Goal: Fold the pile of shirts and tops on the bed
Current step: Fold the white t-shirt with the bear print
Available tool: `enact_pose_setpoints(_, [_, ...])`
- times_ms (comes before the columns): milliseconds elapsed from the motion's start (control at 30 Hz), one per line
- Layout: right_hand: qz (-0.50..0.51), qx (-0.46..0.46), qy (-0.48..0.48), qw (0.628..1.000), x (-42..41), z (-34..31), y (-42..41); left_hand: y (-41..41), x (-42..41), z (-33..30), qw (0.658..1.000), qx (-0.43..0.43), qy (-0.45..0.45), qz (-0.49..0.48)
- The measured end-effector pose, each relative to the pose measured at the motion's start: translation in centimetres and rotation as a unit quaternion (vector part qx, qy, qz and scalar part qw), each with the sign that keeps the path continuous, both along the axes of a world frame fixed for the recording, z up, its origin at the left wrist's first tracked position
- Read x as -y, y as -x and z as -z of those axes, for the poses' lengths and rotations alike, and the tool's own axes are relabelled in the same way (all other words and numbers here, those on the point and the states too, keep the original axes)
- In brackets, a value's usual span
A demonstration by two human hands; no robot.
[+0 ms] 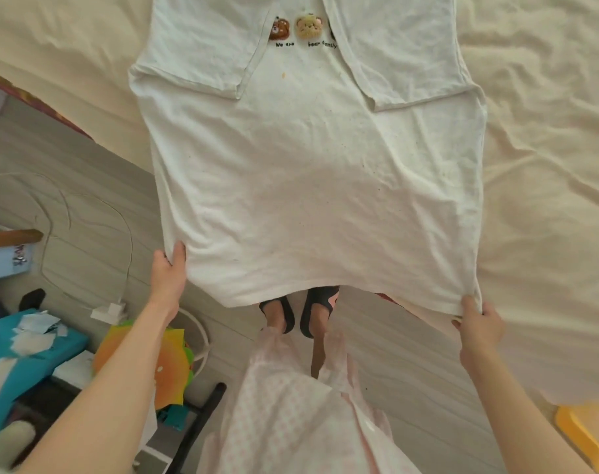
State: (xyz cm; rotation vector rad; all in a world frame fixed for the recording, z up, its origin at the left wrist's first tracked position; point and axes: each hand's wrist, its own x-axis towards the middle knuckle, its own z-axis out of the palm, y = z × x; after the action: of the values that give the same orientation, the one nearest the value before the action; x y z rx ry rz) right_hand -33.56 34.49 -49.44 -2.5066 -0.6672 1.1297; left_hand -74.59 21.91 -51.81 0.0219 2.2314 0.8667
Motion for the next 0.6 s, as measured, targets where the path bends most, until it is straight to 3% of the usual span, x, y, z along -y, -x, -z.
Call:
enact_pose_setpoints(167, [0.192, -0.172, -0.049, 0.965, 0.0, -2.8, -0.4, 0.5, 2.1, -3.7, 0.998, 0.002, -0.025, 0.053])
enact_pose_setpoints(333, [0.239, -0.297, -0.096, 0.919, -0.3, -5.7, -1.6, 1.4, 4.2, -6.7, 0.998, -0.013, 0.003, 0.058])
enact_pose_setpoints(500, [0.256, -0.303, -0.133, 0.908, -0.6, -8.1, -1.0, 1.8, 4.4, -9.2, 0.997, -0.061, -0.001, 0.04])
enact_pose_setpoints(600, [0.225, -0.243, -0.148, 0.932, -1.1, -9.5, -0.5, 2.2, 5.0, -11.0, 0.998, 0.052, -0.019, 0.009])
